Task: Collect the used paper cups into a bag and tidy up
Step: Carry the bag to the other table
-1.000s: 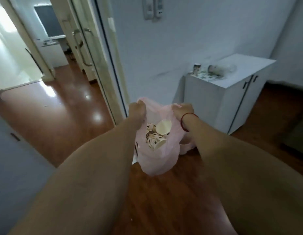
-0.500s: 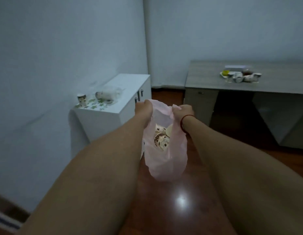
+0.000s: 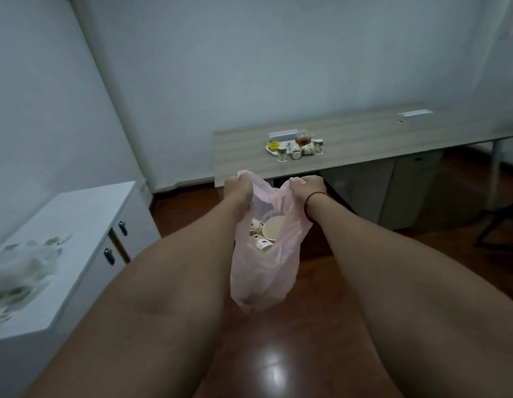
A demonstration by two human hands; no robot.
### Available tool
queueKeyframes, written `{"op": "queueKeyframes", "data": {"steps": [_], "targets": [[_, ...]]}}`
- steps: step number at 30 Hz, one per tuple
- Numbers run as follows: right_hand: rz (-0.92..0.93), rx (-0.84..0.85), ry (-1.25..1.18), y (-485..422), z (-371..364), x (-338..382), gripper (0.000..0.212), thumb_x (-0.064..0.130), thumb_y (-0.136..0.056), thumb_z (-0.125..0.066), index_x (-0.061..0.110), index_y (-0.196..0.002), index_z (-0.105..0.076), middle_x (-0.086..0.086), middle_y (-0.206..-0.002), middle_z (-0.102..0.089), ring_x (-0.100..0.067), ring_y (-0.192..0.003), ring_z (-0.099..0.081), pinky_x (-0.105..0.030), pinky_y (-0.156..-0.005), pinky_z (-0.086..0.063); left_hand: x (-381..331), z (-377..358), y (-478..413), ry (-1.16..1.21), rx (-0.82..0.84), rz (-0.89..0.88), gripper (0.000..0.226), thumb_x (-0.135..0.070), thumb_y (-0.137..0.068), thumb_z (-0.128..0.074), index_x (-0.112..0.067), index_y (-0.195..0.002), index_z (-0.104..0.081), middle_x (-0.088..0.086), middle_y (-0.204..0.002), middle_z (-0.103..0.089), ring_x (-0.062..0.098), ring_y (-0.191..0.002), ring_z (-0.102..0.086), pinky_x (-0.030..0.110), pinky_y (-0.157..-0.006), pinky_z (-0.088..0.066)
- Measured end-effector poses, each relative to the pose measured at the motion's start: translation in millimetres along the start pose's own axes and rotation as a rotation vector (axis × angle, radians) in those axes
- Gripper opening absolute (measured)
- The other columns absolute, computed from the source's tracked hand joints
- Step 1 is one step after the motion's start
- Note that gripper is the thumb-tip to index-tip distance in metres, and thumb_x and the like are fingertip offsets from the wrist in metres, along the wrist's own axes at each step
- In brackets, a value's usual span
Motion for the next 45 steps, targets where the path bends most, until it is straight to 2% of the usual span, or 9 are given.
{"op": "queueKeyframes", "data": {"steps": [4, 11, 18, 21, 28, 32, 36, 39, 45], "targets": [[-0.041, -0.049, 0.001, -96, 21, -15, 0.033, 0.025, -0.090, -0.055, 0.001, -0.109, -0.069, -0.016, -0.117, -0.068, -0.025, -0.104, -0.064, -0.026, -0.083, -0.043, -18, -76, -63, -0.056, 0.069, -0.048, 0.044, -0.028, -0.099, -0.033, -0.001, -0.124, -0.057, 0.015, -0.094, -0.059, 0.019, -0.062, -0.052, 0.022, -0.049, -0.037], [-0.055, -0.029, 0.002, -270, 55, -8, 0.017, 0.021, -0.087, -0.053, 0.012, -0.094, -0.065, -0.006, -0.090, -0.054, -0.019, -0.083, -0.049, -0.026, -0.075, -0.039, -76, -205, -192, -0.103, 0.113, -0.041, 0.043, -0.031, -0.100, -0.035, -0.001, -0.121, -0.058, 0.006, -0.068, -0.049, 0.018, -0.055, -0.046, 0.022, -0.048, -0.034], [-0.045, -0.094, 0.039, -421, 108, -5, 0.021, 0.019, -0.088, -0.046, 0.011, -0.068, -0.050, -0.008, -0.084, -0.048, -0.022, -0.076, -0.043, -0.027, -0.070, -0.037, -120, -337, -282, -0.174, 0.157, -0.175, 0.041, -0.020, -0.100, -0.032, 0.004, -0.119, -0.058, 0.025, -0.119, -0.061, 0.030, -0.092, -0.058, 0.031, -0.073, -0.043], [-0.064, -0.124, 0.036, -480, 123, -11, 0.017, 0.020, -0.088, -0.048, 0.009, -0.076, -0.054, -0.008, -0.083, -0.050, -0.023, -0.076, -0.045, -0.027, -0.069, -0.036, -136, -387, -320, -0.181, 0.148, -0.219, 0.041, -0.020, -0.101, -0.029, 0.004, -0.116, -0.058, 0.027, -0.119, -0.061, 0.036, -0.103, -0.060, 0.041, -0.083, -0.050], [-0.055, -0.043, -0.006, -627, 133, -15, 0.017, 0.022, -0.086, -0.053, 0.009, -0.085, -0.064, -0.012, -0.084, -0.058, -0.023, -0.078, -0.055, -0.032, -0.071, -0.044, -169, -514, -420, -0.138, 0.173, -0.269, 0.036, -0.021, -0.101, -0.032, 0.000, -0.104, -0.061, 0.027, -0.112, -0.063, 0.038, -0.103, -0.062, 0.032, -0.074, -0.044], [-0.095, -0.061, -0.045, -707, 146, -9, 0.021, 0.022, -0.087, -0.053, 0.005, -0.087, -0.065, -0.010, -0.080, -0.059, -0.025, -0.072, -0.057, -0.029, -0.067, -0.045, -190, -581, -480, -0.095, 0.189, -0.230, 0.038, -0.021, -0.099, -0.035, 0.006, -0.110, -0.059, 0.030, -0.114, -0.061, 0.041, -0.105, -0.061, 0.046, -0.085, -0.051], [-0.155, -0.085, -0.081, -781, 163, -10, 0.019, 0.021, -0.088, -0.052, 0.008, -0.075, -0.059, -0.004, -0.066, -0.055, -0.021, -0.055, -0.050, -0.022, -0.049, -0.036, -214, -635, -533, -0.090, 0.118, -0.229, 0.028, -0.023, -0.097, -0.037, -0.008, -0.088, -0.058, 0.010, -0.083, -0.058, 0.026, -0.079, -0.054, 0.035, -0.071, -0.044], [-0.180, -0.135, -0.142, -841, 180, -10, 0.016, 0.024, -0.087, -0.057, 0.009, -0.088, -0.064, -0.009, -0.083, -0.061, -0.024, -0.073, -0.057, -0.025, -0.066, -0.040, -234, -666, -575, -0.132, 0.023, -0.261, 0.027, -0.023, -0.096, -0.038, -0.012, -0.078, -0.054, -0.004, -0.065, -0.045, 0.015, -0.063, -0.042, 0.028, -0.056, -0.033], [-0.118, -0.140, -0.125, -959, 211, 17, 0.022, 0.019, -0.087, -0.055, 0.002, -0.092, -0.068, -0.012, -0.083, -0.061, -0.024, -0.074, -0.056, -0.026, -0.067, -0.040, -271, -743, -644, -0.031, 0.003, -0.263, 0.026, -0.024, -0.098, -0.037, -0.011, -0.088, -0.057, 0.012, -0.094, -0.061, 0.025, -0.085, -0.051, 0.035, -0.076, -0.041]]}}
Point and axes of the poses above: each hand's wrist, its own y-axis away from the middle knuckle, its own z-axis out of the back of the hand, x = y × z, the point moved 6 cm from there along -y, towards the middle knuckle
